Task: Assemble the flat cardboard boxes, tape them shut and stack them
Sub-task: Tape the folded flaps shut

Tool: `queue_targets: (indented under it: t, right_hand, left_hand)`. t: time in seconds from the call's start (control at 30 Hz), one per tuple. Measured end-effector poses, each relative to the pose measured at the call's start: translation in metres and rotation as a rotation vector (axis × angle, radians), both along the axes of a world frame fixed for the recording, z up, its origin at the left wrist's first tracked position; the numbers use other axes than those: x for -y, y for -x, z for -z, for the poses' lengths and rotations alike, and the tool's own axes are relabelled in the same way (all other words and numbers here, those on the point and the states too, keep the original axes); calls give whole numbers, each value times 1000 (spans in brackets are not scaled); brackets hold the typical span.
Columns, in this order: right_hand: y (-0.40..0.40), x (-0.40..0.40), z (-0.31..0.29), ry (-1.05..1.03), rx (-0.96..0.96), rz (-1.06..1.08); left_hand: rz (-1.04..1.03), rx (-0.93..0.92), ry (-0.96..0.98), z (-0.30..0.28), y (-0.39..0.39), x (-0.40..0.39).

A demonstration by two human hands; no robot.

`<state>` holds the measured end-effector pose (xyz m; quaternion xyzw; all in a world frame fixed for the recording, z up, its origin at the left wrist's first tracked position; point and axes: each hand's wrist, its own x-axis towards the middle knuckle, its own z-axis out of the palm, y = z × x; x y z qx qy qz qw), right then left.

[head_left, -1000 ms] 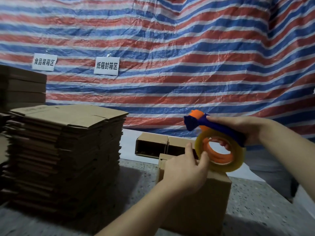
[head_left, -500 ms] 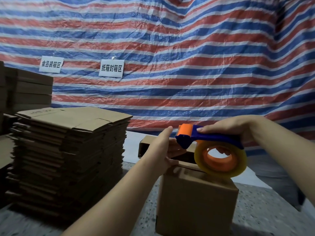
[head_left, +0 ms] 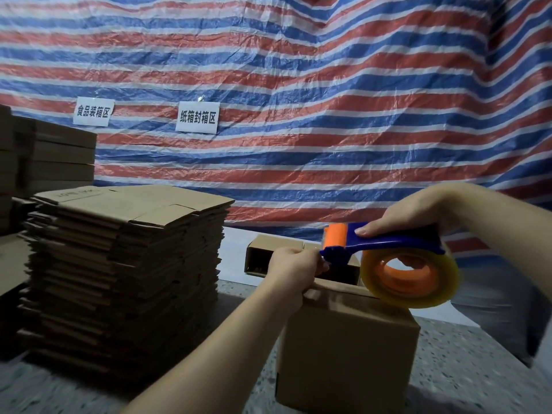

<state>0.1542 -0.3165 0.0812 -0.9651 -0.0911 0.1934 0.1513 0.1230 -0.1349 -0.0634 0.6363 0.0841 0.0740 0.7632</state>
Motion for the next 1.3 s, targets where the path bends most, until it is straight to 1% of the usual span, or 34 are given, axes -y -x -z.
queue_targets:
  t: [0.03, 0.17, 0.27, 0.33, 0.43, 0.6, 0.63, 0.67, 0.77, 0.8, 0.83, 0.9, 1.03, 1.3]
  right_hand:
    - [0, 3, -1, 10, -7, 7]
    - [-3, 26, -4, 53, -23, 35]
    - [-3, 38, -9, 70, -33, 46]
    - [-3, 34, -9, 86, -37, 38]
    - [-5, 17, -3, 128, -20, 30]
    - [-9, 3, 3, 143, -25, 52]
    - [-9, 1, 4, 155, -25, 51]
    - [-9, -1, 4, 164, -25, 49]
    - [-10, -8, 5, 198, -32, 36]
    - [-10, -11, 5, 218, -35, 24]
    - [-10, -15, 6, 240, -37, 10]
    - [-10, -22, 7, 287, -39, -2]
    - [-11, -29, 7, 333, -46, 6]
    - [-15, -34, 8, 376, -66, 9]
  left_hand:
    - [-26, -1, 6, -1, 0, 2]
    - [-131, -55, 183, -2, 0, 0]
    - [-175, -56, 194, -1, 1, 6]
    - [-223, -61, 224, -1, 1, 8]
    - [-257, -74, 332, -3, 1, 6]
    - [-245, -80, 407, -7, 5, 0]
    - [-232, -76, 367, -6, 7, -5]
    - [-222, -55, 271, -4, 9, -11]
    - [-228, 55, -200, 14, 16, -30]
    - [-236, 70, -303, 21, 19, -35]
    - [-245, 68, -363, 26, 21, -38]
    - [-253, 47, -397, 30, 22, -41]
    - [-205, 35, -350, 31, 21, -43]
    - [-224, 64, -349, 36, 17, -47]
